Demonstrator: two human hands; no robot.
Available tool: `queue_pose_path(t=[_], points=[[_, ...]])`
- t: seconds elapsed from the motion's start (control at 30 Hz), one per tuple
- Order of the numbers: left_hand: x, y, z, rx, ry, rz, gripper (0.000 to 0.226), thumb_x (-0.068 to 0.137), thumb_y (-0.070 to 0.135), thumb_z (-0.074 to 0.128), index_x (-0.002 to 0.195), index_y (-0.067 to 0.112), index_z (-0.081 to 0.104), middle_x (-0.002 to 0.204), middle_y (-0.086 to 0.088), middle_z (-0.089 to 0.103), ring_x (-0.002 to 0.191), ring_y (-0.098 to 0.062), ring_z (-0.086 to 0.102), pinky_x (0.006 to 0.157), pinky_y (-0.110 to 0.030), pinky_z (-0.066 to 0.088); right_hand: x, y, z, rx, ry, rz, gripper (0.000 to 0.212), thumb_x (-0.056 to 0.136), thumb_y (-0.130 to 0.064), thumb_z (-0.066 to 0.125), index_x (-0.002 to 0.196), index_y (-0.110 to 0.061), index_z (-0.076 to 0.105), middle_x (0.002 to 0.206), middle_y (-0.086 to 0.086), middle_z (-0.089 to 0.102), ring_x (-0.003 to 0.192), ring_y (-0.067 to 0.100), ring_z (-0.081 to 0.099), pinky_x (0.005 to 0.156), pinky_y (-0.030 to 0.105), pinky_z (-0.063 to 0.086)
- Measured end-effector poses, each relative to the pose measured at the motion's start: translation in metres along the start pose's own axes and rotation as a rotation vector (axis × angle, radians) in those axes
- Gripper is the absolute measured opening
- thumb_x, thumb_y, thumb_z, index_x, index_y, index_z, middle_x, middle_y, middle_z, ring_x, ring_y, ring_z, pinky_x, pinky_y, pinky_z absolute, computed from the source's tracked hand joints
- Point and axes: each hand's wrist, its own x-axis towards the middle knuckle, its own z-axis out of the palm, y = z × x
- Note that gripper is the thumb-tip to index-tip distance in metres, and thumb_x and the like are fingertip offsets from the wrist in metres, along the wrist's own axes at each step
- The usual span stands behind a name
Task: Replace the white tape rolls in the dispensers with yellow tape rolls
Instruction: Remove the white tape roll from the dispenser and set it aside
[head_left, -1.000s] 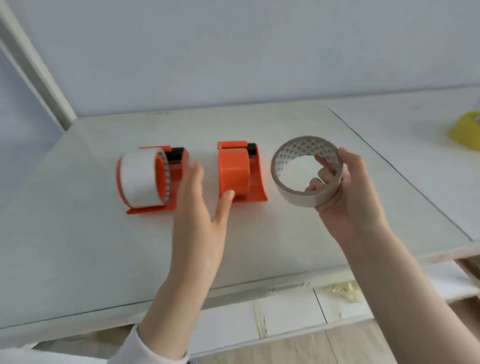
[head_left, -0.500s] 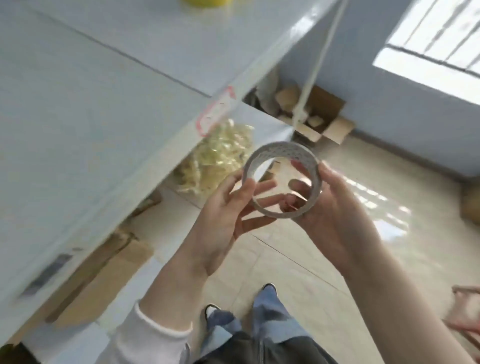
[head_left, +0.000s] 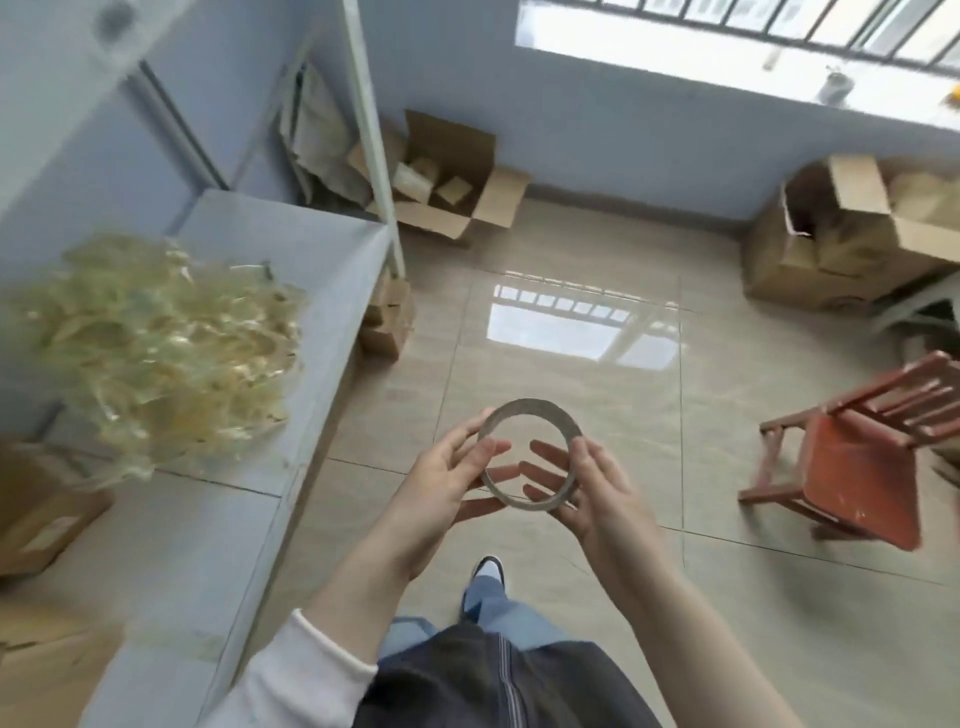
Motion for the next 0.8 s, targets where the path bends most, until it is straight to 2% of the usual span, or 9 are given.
queue_pose_path(t=[0.13, 0.23, 0.37, 0.53, 0.63, 0.8], points=[[0.037, 0.009, 0.026, 0.004, -0.022, -0.037, 0.041, 0.093, 0.03, 0.045, 0.133, 0.022, 0.046, 0.122, -0.006, 0.062, 0.103, -0.017, 0.067, 0.077, -0.028, 0.058, 0.033, -0.018, -0.023, 0.048, 0.04, 0.032, 0.038, 0.091, -0.026, 0.047, 0.125, -0.009, 0.049, 0.111, 0.01, 0.068, 0.094, 0.023, 0.068, 0.076, 0.029, 0.057], [0.068, 0.023, 0.033, -0.02, -0.038, -0.058, 0.039, 0.094, 0.026, 0.047, 0.132, 0.019, 0.048, 0.123, -0.009, 0.062, 0.102, -0.019, 0.068, 0.072, -0.025, 0.059, 0.06, -0.033, -0.031, 0.081, 0.05, 0.043, 0.035, 0.092, -0.024, 0.047, 0.123, -0.009, 0.05, 0.109, 0.01, 0.068, 0.087, 0.02, 0.07, 0.071, 0.027, 0.059], [0.117, 0.051, 0.034, -0.046, -0.065, -0.078, 0.039, 0.093, 0.023, 0.048, 0.132, 0.018, 0.047, 0.122, -0.01, 0.063, 0.099, -0.015, 0.068, 0.077, -0.03, 0.059, 0.105, -0.06, -0.032, 0.1, 0.038, 0.042, 0.035, 0.092, -0.024, 0.047, 0.123, -0.009, 0.05, 0.106, 0.007, 0.068, 0.079, 0.014, 0.072, 0.066, 0.024, 0.058], [0.186, 0.105, 0.031, -0.056, -0.11, -0.045, 0.036, 0.092, 0.022, 0.049, 0.128, 0.019, 0.049, 0.121, -0.011, 0.062, 0.095, -0.015, 0.069, 0.078, -0.031, 0.058, 0.168, -0.114, -0.016, 0.064, 0.053, 0.0, 0.038, 0.093, -0.023, 0.047, 0.127, -0.007, 0.048, 0.108, 0.008, 0.068, 0.096, 0.024, 0.067, 0.077, 0.028, 0.057], [0.221, 0.143, 0.025, -0.067, -0.127, -0.03, 0.038, 0.091, 0.023, 0.05, 0.129, 0.018, 0.048, 0.121, -0.011, 0.062, 0.1, -0.019, 0.067, 0.079, -0.033, 0.058, 0.201, -0.151, 0.0, 0.04, 0.048, -0.027, 0.038, 0.093, -0.023, 0.047, 0.127, -0.007, 0.048, 0.11, 0.008, 0.067, 0.1, 0.026, 0.066, 0.083, 0.032, 0.054], [0.276, 0.198, 0.017, -0.023, -0.147, 0.009, 0.037, 0.091, 0.025, 0.05, 0.128, 0.019, 0.049, 0.122, -0.012, 0.062, 0.096, -0.014, 0.067, 0.079, -0.032, 0.059, 0.255, -0.197, 0.023, 0.042, 0.039, -0.055, 0.041, 0.092, -0.025, 0.047, 0.129, -0.007, 0.047, 0.116, 0.01, 0.066, 0.101, 0.027, 0.065, 0.09, 0.036, 0.051]])
